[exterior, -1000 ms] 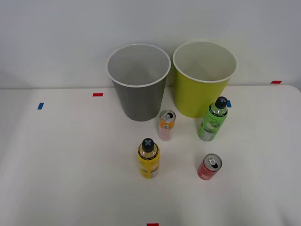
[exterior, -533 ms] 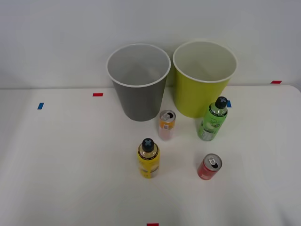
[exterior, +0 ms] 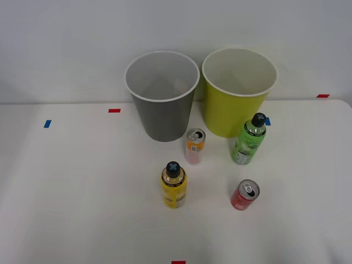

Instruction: Put cans in the gray bin, plastic bottles in the light green bin

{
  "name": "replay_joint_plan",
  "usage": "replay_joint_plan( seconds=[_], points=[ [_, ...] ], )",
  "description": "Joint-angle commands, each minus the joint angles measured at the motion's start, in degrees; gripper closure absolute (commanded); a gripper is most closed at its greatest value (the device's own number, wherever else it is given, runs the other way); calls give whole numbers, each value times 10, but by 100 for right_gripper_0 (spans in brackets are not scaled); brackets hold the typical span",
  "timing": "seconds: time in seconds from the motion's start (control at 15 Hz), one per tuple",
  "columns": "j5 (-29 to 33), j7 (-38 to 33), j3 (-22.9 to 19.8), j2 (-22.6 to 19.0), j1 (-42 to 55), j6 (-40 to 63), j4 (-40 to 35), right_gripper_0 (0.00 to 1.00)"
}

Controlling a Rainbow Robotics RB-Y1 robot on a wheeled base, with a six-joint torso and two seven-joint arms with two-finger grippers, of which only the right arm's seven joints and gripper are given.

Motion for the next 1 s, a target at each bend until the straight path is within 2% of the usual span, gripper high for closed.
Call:
replay_joint_plan(
  seconds=[0.07,0.33,0.4,0.53,0.73,0.8,0.87,1.0],
  points=[
    [0,0,0,0,0,0,0,0],
    [0,0,0,0,0,0,0,0],
    [-2,1,11,13,-18,9,13,0],
    [-42,7,21,18,-25,-3,33,0],
    [-10,29,21,2,-25,-53,34,0],
    [0,43,21,-1,-27,-53,34,0],
    [0,91,25,-4,-28,-52,35,0],
    [-33,156,60,-6,-29,-50,39,0]
  ],
)
